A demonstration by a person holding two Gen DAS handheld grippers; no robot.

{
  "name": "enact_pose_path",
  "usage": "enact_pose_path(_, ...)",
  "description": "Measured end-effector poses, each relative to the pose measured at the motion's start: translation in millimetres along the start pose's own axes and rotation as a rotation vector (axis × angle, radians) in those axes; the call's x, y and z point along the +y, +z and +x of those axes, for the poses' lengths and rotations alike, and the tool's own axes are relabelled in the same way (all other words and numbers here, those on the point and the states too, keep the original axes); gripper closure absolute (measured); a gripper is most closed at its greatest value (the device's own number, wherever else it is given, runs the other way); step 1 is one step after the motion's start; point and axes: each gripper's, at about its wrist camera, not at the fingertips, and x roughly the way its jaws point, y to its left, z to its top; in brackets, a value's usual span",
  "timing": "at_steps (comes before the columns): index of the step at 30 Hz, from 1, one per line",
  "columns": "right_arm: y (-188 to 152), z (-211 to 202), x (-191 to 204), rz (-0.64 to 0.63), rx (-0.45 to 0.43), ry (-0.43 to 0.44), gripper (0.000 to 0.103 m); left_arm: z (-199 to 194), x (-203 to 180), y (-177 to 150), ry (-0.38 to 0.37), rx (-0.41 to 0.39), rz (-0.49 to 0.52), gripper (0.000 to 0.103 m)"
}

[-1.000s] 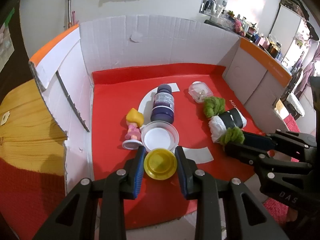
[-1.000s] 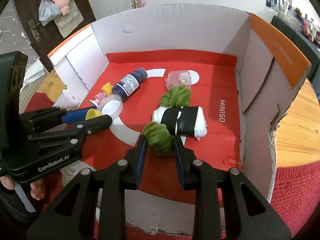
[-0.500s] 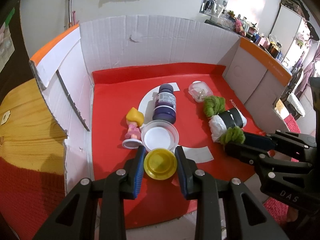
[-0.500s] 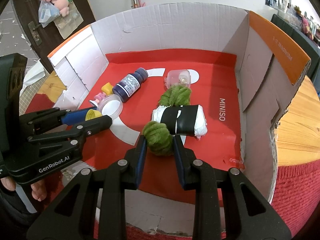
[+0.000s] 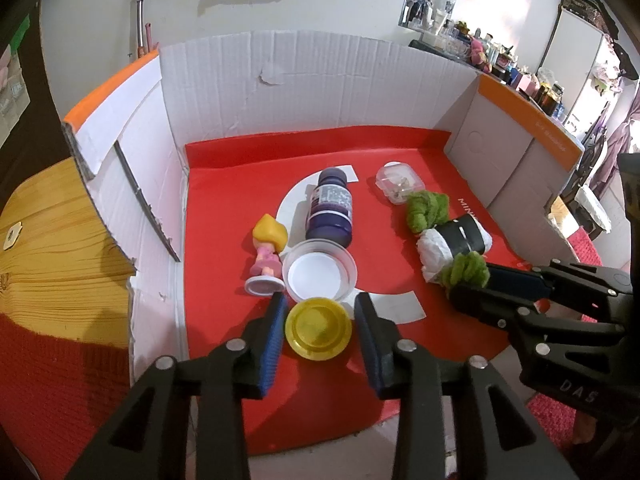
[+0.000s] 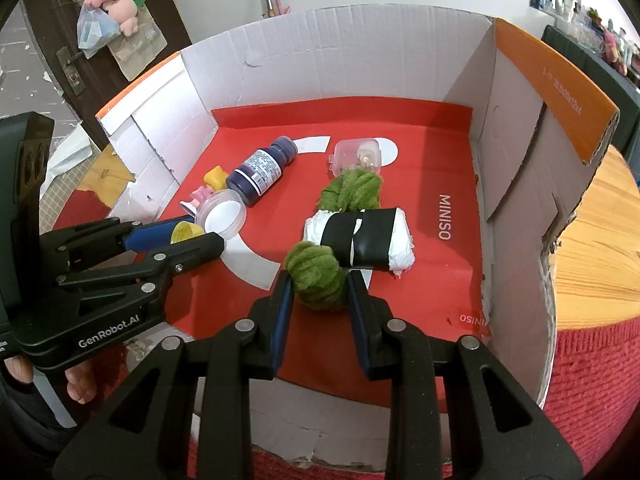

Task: Organize objects
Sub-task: 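Lower the yellow lid by the white lid while the right gripper lowers the yarn, then open both grippers to release the yellow lid and the yarn ball, then withdraw both grippers from the box toward the grey case and white star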

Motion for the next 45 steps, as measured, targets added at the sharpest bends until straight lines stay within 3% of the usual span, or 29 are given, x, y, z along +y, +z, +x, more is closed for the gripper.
enact_pose_path(7,-2.6,-3.0,1.4,-0.005,-0.004,0.003,0.073,-5.7,-2.1,-2.0,0.004,-0.005,0.000,0.060)
enact_pose_path(9,-4.1,-5.3,3.3,-0.012,-0.008,0.001,0.064,-7.6,-2.8,-2.4,0.005,-0.008,-0.001,0.059)
enact_pose_path(10,-4.5,-7.2,4.8,-0.018,-0.013,-0.001,0.052,-9.4,-3.2,-2.8,0.007,-0.012,0.000,0.057)
enact_pose_path(11,-5.3,-9.7,6.9,-0.021,-0.022,-0.003,0.047,-10.9,-3.3,-3.1,0.008,-0.015,0.000,0.057)
enact_pose_path(18,-7.9,-17.7,11.4,-0.023,-0.034,0.000,0.047,-20.9,-4.6,-6.2,0.015,-0.028,-0.002,0.055)
enact_pose_path(27,-14.0,-33.9,16.0,-0.023,-0.056,0.002,0.046,-35.0,-8.8,-11.3,0.024,-0.055,0.001,0.045)
enact_pose_path(45,-29.9,-70.9,35.3,-0.038,-0.116,-0.013,0.024,-72.2,-11.8,-25.5,0.036,-0.126,-0.016,0.024)
